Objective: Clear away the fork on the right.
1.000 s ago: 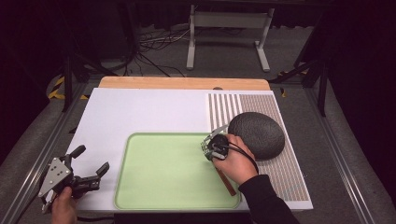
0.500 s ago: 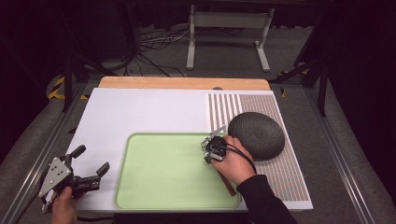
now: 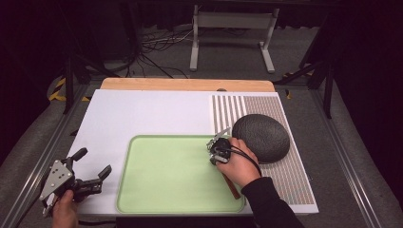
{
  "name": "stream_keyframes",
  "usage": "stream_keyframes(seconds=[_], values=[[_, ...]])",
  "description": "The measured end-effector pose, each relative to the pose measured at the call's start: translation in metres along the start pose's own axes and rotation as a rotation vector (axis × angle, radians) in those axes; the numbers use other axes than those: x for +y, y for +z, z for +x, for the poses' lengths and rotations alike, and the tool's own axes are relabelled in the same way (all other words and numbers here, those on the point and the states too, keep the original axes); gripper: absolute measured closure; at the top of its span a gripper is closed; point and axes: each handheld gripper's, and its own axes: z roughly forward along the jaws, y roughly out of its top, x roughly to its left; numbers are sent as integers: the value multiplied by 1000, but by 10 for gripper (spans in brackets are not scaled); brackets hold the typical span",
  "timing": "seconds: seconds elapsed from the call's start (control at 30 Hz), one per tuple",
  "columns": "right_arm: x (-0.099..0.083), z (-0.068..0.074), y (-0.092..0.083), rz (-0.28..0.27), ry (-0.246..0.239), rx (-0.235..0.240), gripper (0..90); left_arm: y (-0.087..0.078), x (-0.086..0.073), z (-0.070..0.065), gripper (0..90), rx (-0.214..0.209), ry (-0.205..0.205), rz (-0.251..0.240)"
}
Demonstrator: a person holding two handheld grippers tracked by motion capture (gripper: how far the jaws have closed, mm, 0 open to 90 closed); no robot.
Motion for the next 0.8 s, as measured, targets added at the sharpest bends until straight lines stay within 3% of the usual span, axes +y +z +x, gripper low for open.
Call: stream_keyframes(seconds=[0.8], values=[[-9, -18, -4, -4, 64, -42, 900, 0, 0, 0, 6, -2, 4, 7]])
